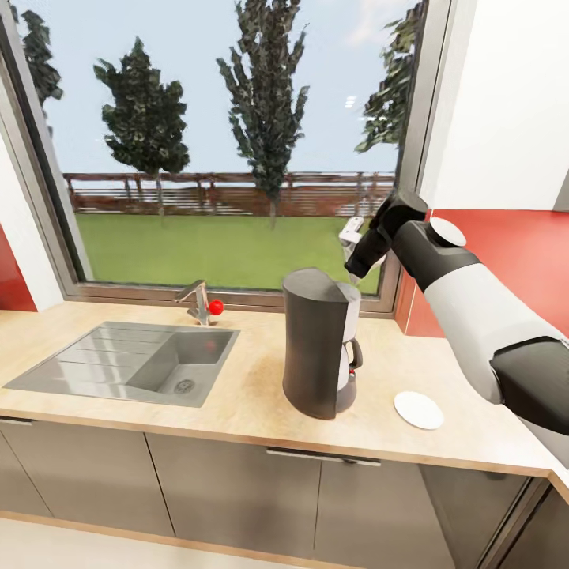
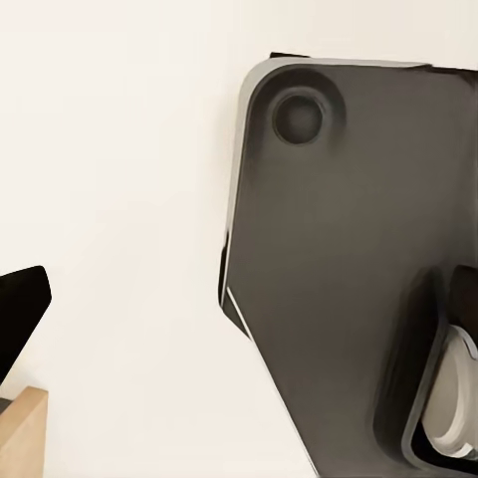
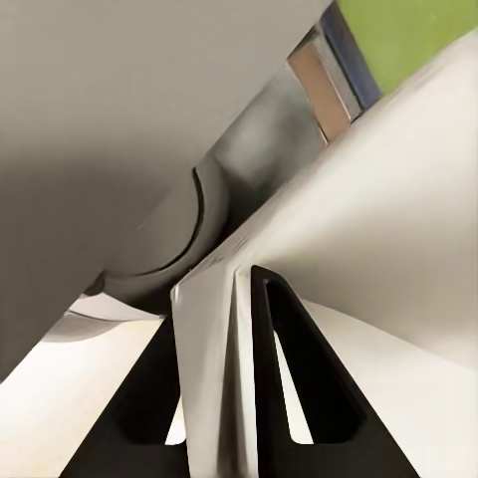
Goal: Set up a coffee station on the kitchen countertop: keep the coffee maker on the countertop, move the bottle of coffee from the kitchen shelf to the counter next to the coffee maker, place a paper coffee filter on top of the coffee maker, put the saucer next to the coffee maker with the coffee cup on the saucer, and place the electric kettle next to the coffee maker.
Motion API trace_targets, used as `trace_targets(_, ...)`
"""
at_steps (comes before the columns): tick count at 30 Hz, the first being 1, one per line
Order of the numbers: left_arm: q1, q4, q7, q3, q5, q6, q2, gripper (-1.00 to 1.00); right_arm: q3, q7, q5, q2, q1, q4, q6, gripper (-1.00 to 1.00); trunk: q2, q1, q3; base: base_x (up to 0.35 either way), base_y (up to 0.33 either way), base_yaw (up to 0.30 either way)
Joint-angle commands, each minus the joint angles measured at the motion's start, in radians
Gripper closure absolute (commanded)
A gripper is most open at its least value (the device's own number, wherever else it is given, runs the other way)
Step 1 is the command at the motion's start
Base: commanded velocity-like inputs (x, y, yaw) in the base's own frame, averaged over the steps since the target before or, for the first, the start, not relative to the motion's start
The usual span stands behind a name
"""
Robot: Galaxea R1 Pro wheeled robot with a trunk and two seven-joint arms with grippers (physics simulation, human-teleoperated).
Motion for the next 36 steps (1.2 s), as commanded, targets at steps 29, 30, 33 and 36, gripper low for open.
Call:
trace_targets(29,0.0,0.0,-0.003,0.01,0.003,-0.002,0.002,-1.0,0.005,0.005,0.001,0.001,0.006,0.013,0.008,1.0,0.0,0.0,0.0,0.061,0.0,0.0)
trace_targets(30,0.0,0.0,-0.003,0.01,0.003,-0.003,0.002,-1.0,0.005,0.005,0.001,0.001,0.006,0.012,0.008,1.0,0.0,0.0,0.0,0.207,0.0,0.0)
trace_targets(33,0.0,0.0,-0.003,0.009,0.003,-0.003,0.001,-1.0,0.005,0.005,0.002,0.001,0.006,0.012,0.008,1.0,0.0,0.0,0.0,0.142,0.0,0.0)
trace_targets(36,0.0,0.0,-0.002,0.008,0.003,-0.004,0.001,-1.0,0.004,0.005,0.002,0.001,0.006,0.011,0.008,1.0,0.0,0.0,0.0,0.036,0.0,0.0)
